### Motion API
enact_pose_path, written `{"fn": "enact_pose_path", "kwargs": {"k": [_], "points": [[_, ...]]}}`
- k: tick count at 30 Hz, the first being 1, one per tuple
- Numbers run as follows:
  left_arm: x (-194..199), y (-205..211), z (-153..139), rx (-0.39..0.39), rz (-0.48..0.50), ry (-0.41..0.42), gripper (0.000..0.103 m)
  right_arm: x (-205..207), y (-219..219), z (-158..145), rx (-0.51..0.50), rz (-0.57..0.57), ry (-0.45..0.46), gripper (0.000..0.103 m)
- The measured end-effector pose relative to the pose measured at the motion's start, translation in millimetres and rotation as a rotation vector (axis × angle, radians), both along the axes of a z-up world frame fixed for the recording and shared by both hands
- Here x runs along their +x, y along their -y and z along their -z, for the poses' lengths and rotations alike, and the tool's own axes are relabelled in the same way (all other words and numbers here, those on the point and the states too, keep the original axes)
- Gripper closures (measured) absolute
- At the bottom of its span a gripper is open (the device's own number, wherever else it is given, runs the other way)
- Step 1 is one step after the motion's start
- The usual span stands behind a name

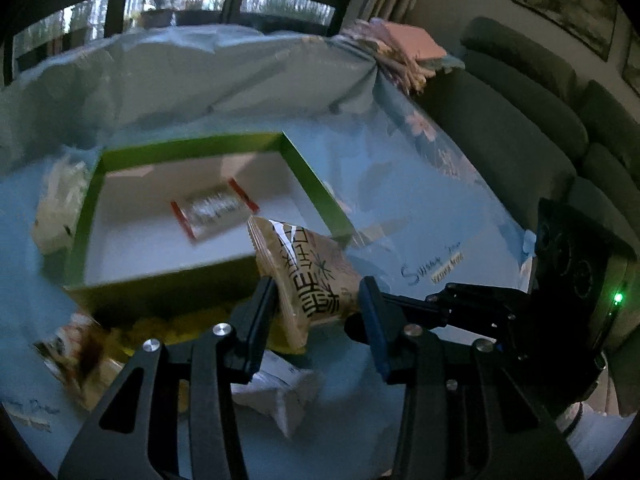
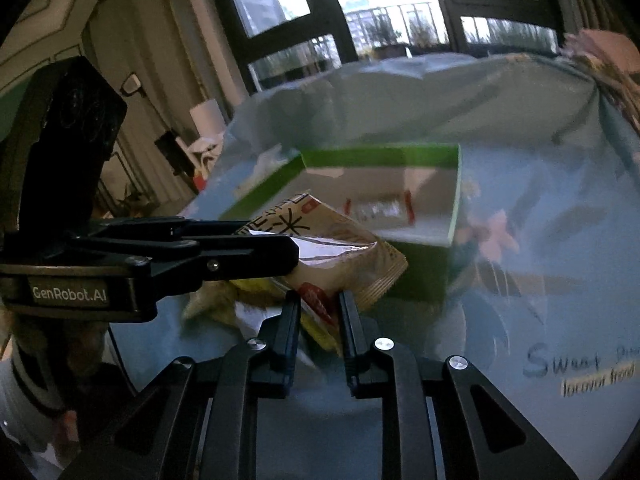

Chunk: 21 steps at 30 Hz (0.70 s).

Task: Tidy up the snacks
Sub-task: 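Carry the beige printed bag into the green box and open the right gripper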

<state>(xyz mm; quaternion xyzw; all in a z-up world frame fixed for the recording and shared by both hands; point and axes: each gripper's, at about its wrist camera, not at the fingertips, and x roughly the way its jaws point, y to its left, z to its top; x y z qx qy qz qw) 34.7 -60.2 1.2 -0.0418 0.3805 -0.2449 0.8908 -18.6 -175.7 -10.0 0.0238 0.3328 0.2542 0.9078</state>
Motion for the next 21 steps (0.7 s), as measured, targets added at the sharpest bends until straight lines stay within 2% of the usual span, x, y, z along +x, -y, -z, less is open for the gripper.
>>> {"fn": "enact_pose_path", "kwargs": {"k": [7, 14, 21], "points": [[24, -21, -17, -0.018, -0.051, 0.044, 0.06, 31, -17, -18, 0.015, -0.024, 0.059, 0.082], [67, -39, -10, -0.045, -0.09, 0.005, 0.06, 73, -30, -13, 0.007, -0.038, 0.036, 0.082], [102, -59, 15, -0.112, -0.13, -0.095, 0.06, 105, -41, 7, -0.03, -0.041, -0.026, 0.082]]}}
